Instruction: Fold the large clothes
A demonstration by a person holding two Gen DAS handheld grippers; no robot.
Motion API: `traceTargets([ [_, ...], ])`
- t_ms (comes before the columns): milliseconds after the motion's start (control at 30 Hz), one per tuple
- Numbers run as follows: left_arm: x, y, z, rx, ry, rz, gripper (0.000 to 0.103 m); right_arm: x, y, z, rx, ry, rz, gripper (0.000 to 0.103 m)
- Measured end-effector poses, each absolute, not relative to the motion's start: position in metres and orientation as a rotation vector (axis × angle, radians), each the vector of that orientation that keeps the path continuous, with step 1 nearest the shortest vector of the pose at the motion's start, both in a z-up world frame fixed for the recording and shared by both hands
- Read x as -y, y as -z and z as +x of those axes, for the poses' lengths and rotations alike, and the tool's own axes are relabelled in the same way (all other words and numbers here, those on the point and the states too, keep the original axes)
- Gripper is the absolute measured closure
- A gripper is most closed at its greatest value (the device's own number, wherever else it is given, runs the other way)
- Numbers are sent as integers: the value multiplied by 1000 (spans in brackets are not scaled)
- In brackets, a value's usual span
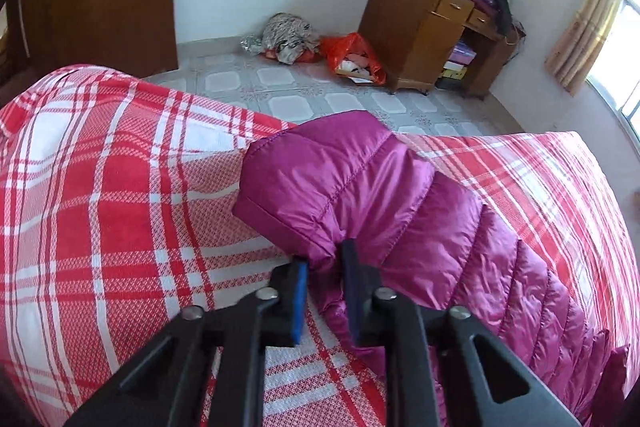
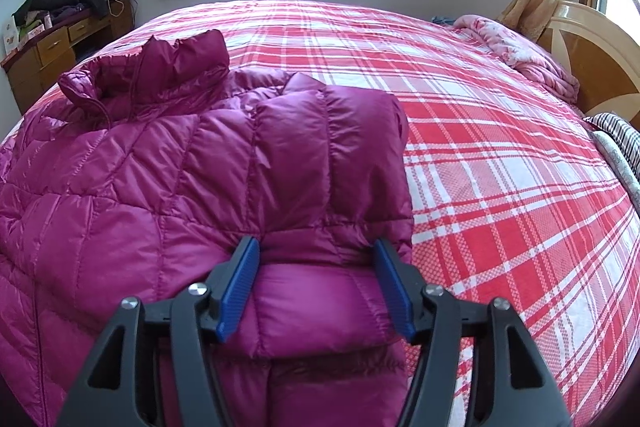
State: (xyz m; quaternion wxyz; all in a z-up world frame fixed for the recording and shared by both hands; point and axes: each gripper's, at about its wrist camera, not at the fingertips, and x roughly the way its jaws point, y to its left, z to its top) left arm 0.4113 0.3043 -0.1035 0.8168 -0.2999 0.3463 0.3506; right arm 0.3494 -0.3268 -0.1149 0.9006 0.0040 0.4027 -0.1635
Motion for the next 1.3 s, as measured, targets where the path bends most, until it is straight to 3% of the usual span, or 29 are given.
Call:
traceTargets([
  [200, -268, 57, 418, -610, -654, -484, 97, 328, 115, 350, -833, 338, 13, 40],
  [400, -151, -16, 407, -413, -367, -233, 97, 328, 115, 350, -833, 337, 13, 39],
  [533, -62, -29, 397, -359, -143, -94, 97, 329, 115, 351, -832, 336, 18, 39],
  [867, 91, 64, 387, -584, 213, 86, 97, 333, 116, 351, -830, 332, 53, 36],
  [1100, 98, 100, 410, -781, 253, 85, 93, 334, 117, 353, -825, 331, 70, 36],
  [1300, 103, 112, 399, -802, 248, 96, 92, 333, 117, 352, -824, 338, 71, 35],
])
